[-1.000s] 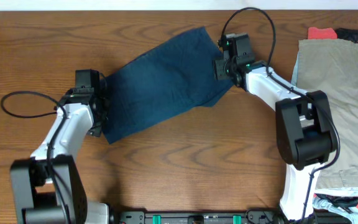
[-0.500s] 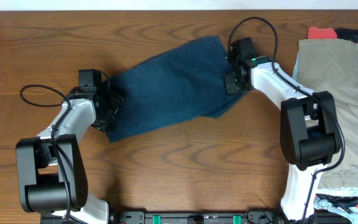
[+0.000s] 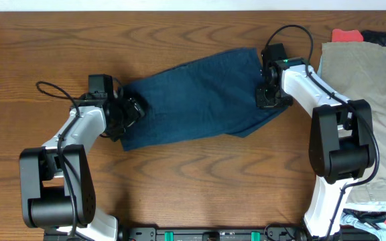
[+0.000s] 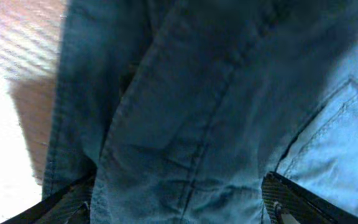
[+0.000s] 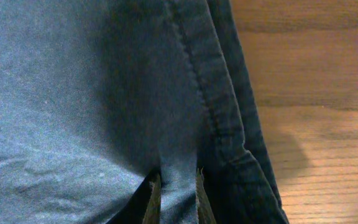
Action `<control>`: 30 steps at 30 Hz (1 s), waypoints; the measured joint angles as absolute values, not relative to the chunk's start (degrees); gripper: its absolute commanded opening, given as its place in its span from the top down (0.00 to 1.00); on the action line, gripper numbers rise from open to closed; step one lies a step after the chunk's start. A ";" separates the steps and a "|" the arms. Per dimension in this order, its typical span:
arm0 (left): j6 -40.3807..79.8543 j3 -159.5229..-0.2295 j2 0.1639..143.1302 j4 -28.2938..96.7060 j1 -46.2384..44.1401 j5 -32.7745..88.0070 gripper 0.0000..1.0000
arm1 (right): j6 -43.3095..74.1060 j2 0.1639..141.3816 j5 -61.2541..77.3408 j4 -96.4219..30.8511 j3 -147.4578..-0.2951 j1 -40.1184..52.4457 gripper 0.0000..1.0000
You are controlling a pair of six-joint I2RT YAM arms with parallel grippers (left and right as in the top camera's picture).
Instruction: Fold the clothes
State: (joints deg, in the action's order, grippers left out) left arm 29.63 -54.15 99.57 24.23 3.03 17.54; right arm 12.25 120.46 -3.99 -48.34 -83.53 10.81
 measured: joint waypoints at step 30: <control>23.83 -56.18 101.73 23.94 1.78 19.40 0.53 | 10.17 105.25 -2.76 -47.66 -81.25 7.64 0.50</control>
State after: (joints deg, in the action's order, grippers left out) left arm 23.83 -56.18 101.73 23.94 1.78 19.40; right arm 10.17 105.25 -2.76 -47.66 -81.25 7.64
